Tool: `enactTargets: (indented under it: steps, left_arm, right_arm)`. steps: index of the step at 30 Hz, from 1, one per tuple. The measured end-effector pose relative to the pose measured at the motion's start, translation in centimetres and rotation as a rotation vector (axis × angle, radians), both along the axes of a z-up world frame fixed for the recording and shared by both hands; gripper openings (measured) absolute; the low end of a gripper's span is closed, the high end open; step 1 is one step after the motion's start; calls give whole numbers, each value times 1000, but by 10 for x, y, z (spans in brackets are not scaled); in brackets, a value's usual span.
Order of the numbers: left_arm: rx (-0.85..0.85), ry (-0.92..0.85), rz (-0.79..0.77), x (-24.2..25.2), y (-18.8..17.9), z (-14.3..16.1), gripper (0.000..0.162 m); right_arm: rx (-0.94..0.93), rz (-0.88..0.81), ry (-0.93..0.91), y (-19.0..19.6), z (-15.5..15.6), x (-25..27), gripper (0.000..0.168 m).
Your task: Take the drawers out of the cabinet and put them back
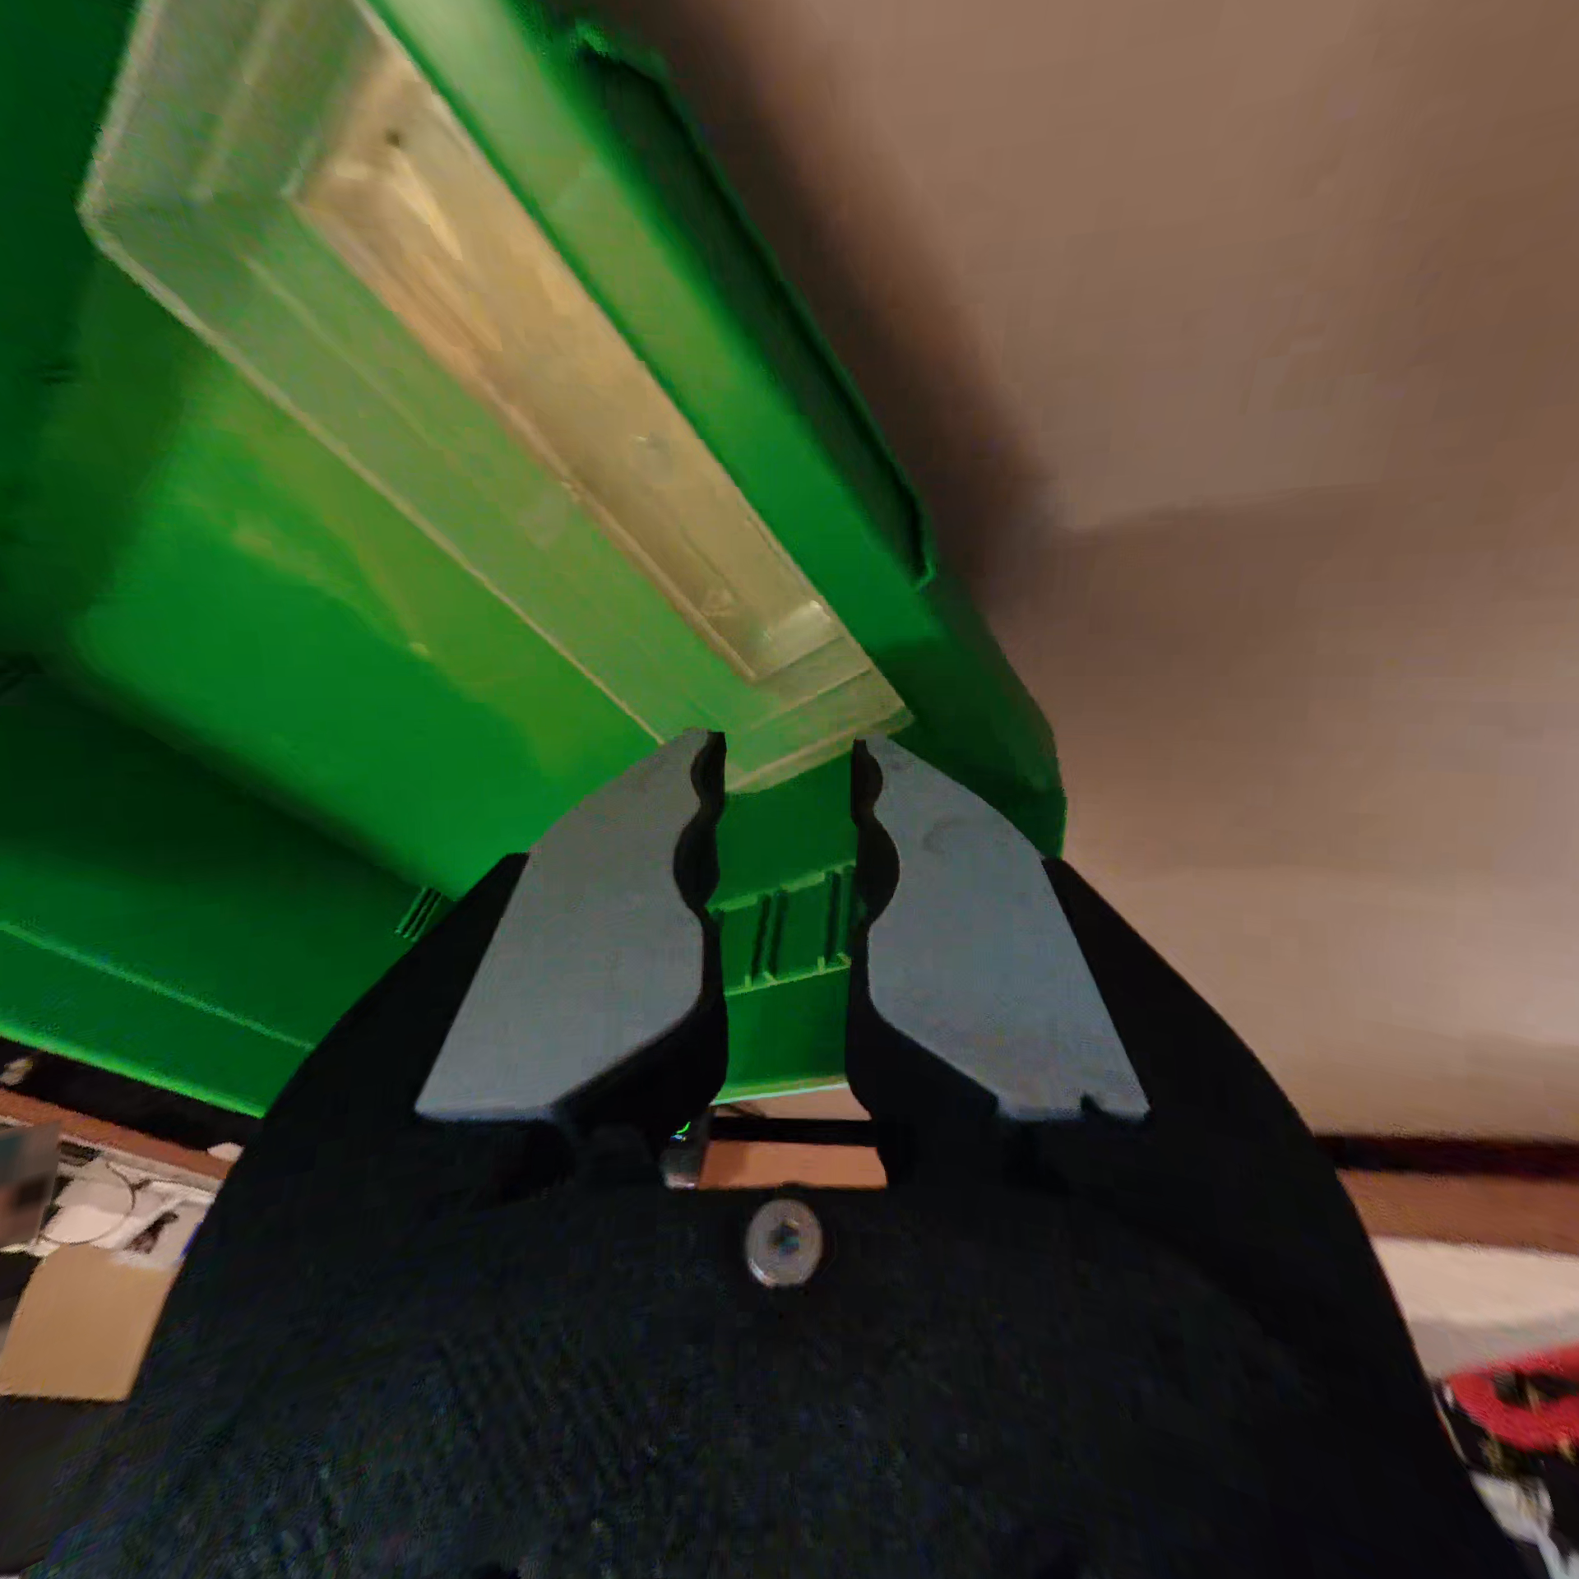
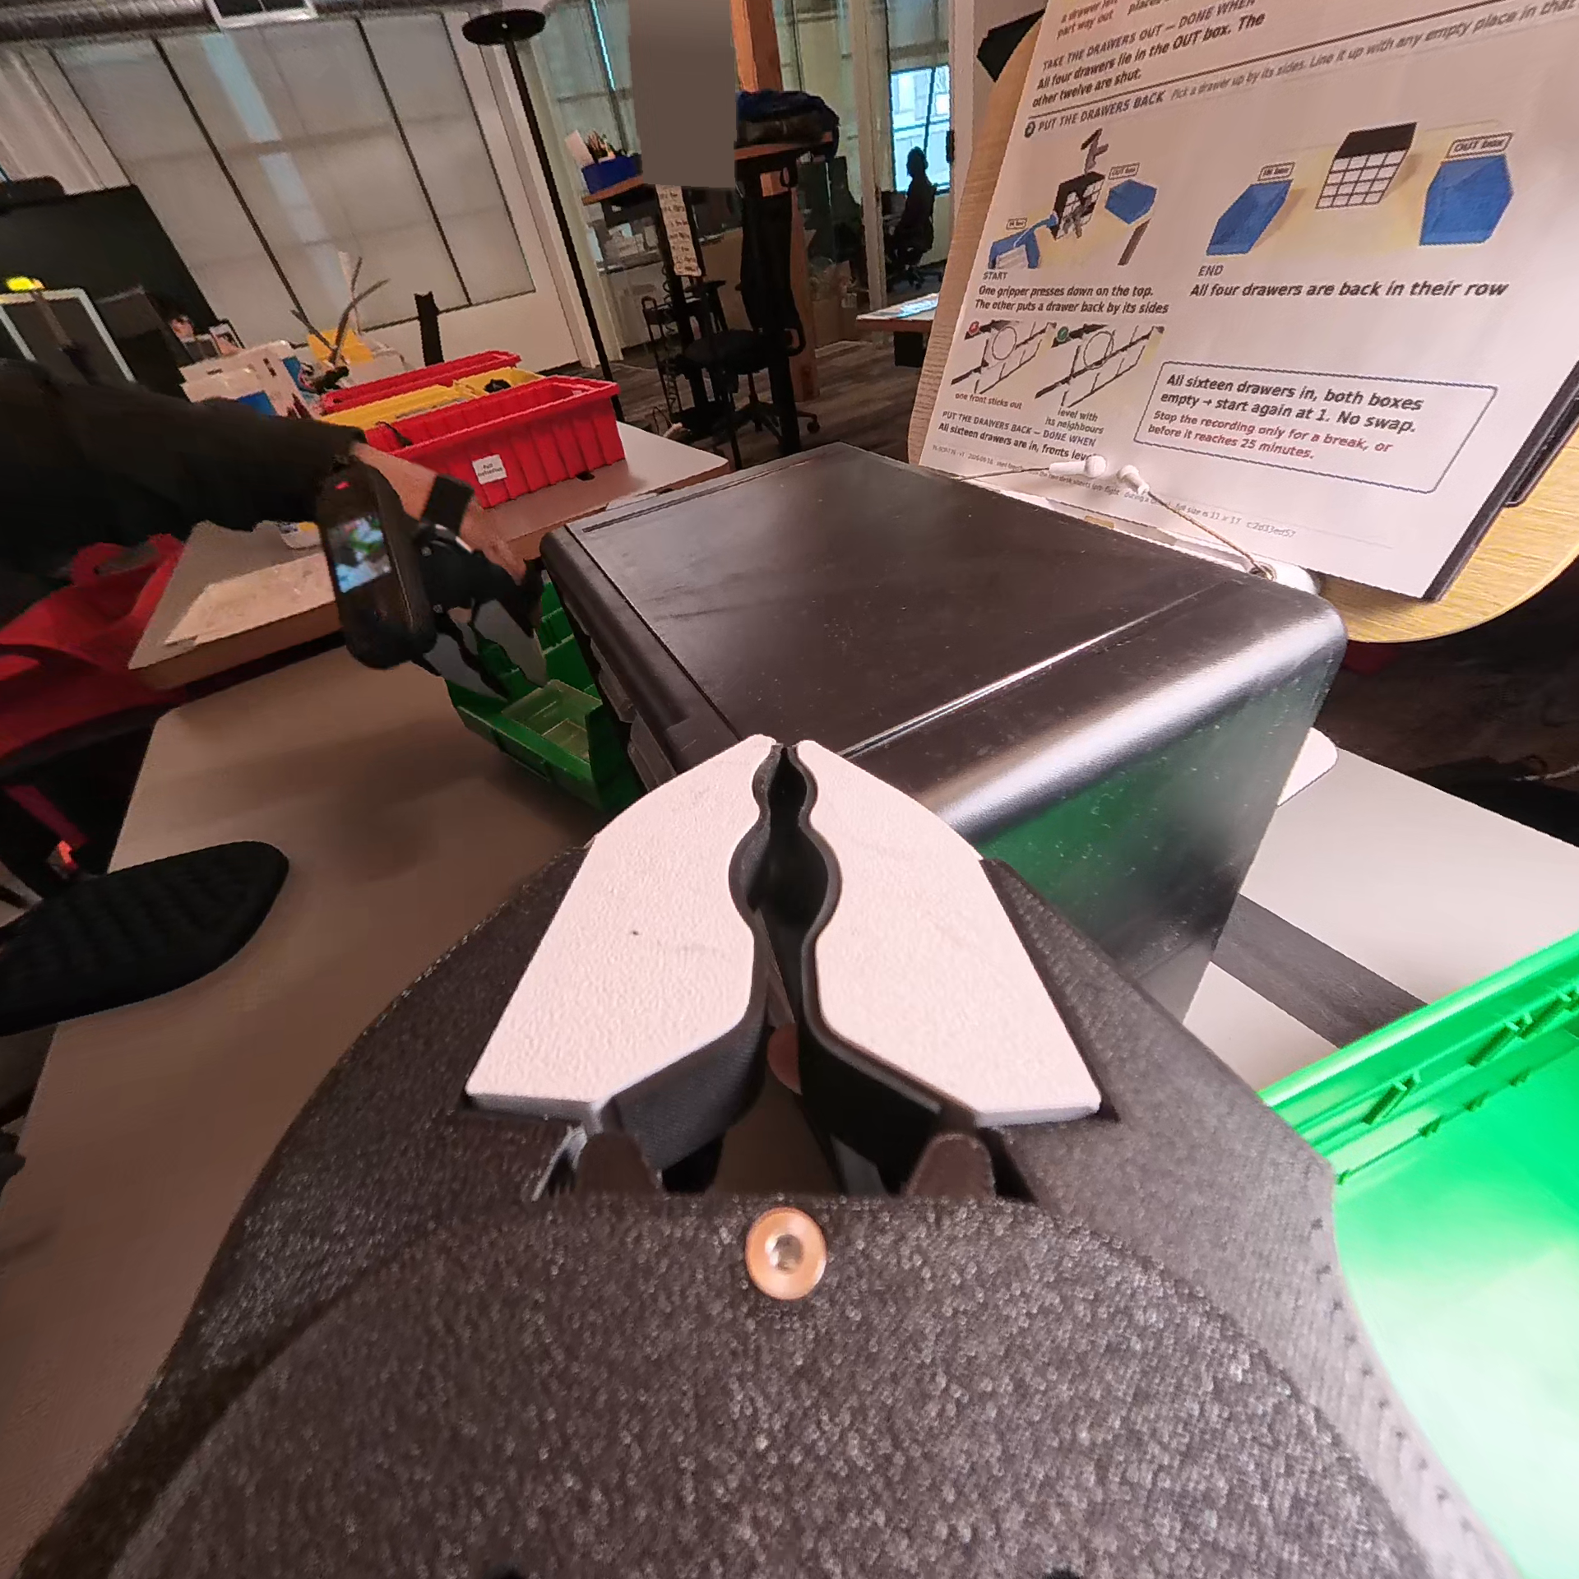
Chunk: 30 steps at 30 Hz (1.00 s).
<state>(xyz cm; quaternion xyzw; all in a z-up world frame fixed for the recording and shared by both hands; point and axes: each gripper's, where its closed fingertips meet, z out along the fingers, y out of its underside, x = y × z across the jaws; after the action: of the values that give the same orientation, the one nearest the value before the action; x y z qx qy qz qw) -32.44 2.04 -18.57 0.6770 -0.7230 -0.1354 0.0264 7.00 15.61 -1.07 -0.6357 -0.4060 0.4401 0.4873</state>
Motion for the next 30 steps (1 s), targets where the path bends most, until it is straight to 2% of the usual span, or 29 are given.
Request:
enactTargets:
  steps: [7, 9, 10, 17, 25, 27, 30]
  left_arm:
    - [-162, 208, -118, -13, -4, -17, 37]
    - [-196, 223, -92, -17, -6, -19, 31]
    - [-214, 203, -56, -17, -8, -19, 24]
    - [-175, -27, 175, -2, -3, -18, 19]
    - [-37, -261, 437, 12, 25, -10, 16]
    - [-17, -283, 430, 12, 28, -6, 17]
    - [-21, -212, 376, 2, 24, -10, 29]
  right_arm:
    - [-1, 10, 4, 0, 0, 0, 0]
    - [1, 15, 5, -1, 0, 1, 0]
    - [2, 16, 5, -1, 0, 1, 0]
    - [0, 25, 7, -1, 0, 1, 0]
    - [2, 21, 7, -1, 0, 1, 0]
    - [1, 23, 8, -1, 0, 1, 0]
    - [0, 27, 11, -1, 0, 1, 0]
